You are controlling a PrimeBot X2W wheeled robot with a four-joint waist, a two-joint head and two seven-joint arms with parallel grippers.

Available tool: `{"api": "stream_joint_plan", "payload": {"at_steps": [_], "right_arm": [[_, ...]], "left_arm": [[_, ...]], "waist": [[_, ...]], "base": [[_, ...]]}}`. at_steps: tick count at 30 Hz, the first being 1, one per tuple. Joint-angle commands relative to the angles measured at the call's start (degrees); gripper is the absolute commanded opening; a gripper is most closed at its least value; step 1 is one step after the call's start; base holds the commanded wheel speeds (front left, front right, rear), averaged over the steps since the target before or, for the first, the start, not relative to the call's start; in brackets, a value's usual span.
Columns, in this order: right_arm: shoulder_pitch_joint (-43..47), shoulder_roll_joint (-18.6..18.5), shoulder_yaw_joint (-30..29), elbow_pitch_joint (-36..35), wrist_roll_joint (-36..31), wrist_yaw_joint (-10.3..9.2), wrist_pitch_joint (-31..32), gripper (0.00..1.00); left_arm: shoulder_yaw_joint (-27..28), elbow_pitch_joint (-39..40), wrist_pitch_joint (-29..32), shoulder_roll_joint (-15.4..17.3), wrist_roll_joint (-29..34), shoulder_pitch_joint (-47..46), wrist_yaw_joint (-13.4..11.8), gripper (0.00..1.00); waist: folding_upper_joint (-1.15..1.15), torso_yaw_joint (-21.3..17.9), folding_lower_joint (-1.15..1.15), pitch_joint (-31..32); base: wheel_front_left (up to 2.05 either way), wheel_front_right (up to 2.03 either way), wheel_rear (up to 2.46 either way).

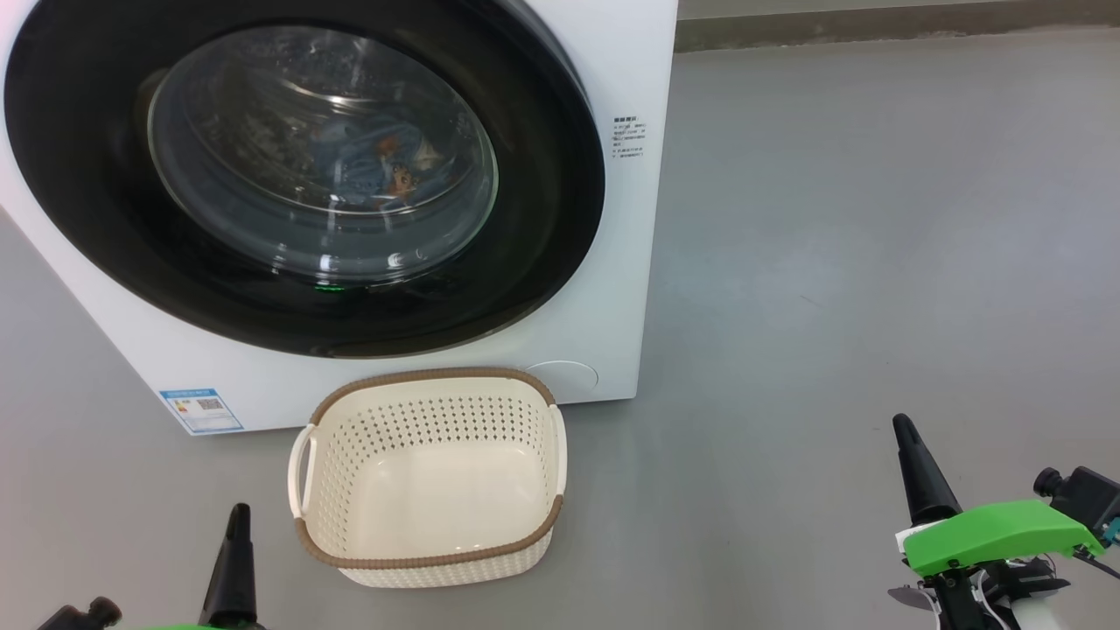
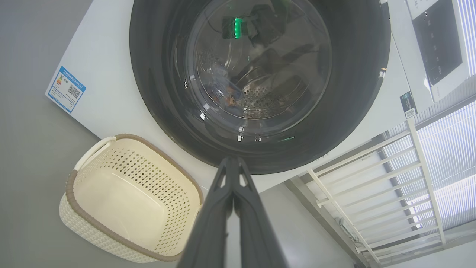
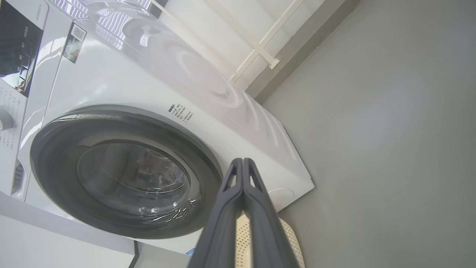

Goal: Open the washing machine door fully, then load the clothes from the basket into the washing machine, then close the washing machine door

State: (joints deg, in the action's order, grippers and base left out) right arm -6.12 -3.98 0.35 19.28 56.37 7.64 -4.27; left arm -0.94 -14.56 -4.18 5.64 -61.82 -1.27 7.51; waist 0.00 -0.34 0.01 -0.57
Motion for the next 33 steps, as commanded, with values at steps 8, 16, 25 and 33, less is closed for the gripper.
{"api": "stream_joint_plan", "payload": {"at_steps": [8, 16, 25, 33], "right_arm": [[-1.0, -0.3, -0.7, -2.1, 5.3, -0.08, 1.4, 0.0], [-0.9, -0.1, -1.5, -2.5, 9.8, -0.09, 2.8, 0.0], [-0.8, 0.1, -2.5, -3.0, 14.9, -0.1, 4.3, 0.0], [-0.7, 0.3, -3.5, -3.5, 20.0, -0.12, 5.8, 0.0]], "left_arm": [[2.2, 1.0, 1.5, 0.0, -4.3, -3.3, 0.0, 0.0], [2.9, 0.8, 2.8, -0.4, -8.2, -3.6, 0.0, 0.0], [3.8, 0.7, 4.3, -0.8, -12.6, -3.9, 0.0, 0.0], [4.6, 0.5, 5.8, -1.3, -16.9, -4.3, 0.0, 0.0]], "waist": [[0.0, 0.0, 0.0, 0.1], [0.0, 0.1, 0.0, 0.1], [0.0, 0.1, 0.0, 0.2], [0.0, 0.2, 0.0, 0.3]], "base": [[0.0, 0.0, 0.0], [0.0, 0.0, 0.0], [0.0, 0.0, 0.0], [0.0, 0.0, 0.0]]}}
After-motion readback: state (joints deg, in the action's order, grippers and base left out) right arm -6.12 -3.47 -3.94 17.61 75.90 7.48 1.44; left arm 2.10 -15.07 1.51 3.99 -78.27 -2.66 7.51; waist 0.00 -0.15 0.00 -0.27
